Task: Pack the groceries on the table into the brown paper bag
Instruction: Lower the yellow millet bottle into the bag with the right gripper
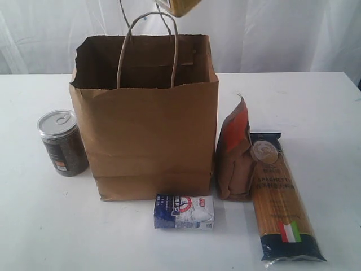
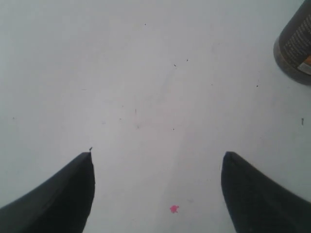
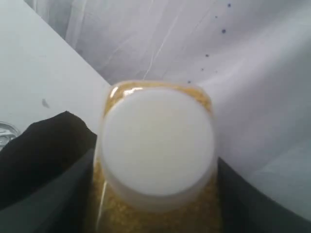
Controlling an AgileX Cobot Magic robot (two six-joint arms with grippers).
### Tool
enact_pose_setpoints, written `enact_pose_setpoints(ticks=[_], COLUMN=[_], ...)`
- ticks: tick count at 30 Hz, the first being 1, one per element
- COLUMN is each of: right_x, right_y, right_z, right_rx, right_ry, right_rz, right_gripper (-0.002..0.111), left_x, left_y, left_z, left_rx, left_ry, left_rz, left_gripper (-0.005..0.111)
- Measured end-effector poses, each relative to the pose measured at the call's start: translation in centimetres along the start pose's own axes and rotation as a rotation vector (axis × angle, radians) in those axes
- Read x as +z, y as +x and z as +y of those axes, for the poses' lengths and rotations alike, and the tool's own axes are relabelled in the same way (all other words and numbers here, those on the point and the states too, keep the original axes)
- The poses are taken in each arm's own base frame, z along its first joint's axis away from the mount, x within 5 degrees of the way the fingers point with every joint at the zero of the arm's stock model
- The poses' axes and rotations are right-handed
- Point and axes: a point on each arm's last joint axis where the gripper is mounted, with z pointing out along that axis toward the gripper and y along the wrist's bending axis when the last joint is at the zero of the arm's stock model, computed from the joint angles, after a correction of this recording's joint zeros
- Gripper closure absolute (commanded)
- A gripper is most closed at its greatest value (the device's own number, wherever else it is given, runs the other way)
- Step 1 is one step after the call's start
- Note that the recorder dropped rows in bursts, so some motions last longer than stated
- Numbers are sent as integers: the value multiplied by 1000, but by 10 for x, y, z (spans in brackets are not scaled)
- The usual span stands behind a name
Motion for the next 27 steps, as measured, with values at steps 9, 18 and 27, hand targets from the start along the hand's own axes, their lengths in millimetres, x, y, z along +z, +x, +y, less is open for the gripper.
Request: enact_pose_setpoints(ticks=[9,18,27], right_x=[48,75,107], right_y=[48,80,97], right_z=[31,20,32], right_rx=[-40,195,207], right_ry=[-80,-123,-145], right_rz=[136,214,277], right_gripper=[108,108,108], left_x=[8,8,8], left_y=[15,13,13], left_z=[1,-6,-7], left_rx=[28,26,26], left_ry=[34,111,122], left_rz=[24,0,-3], left_gripper=[32,35,35])
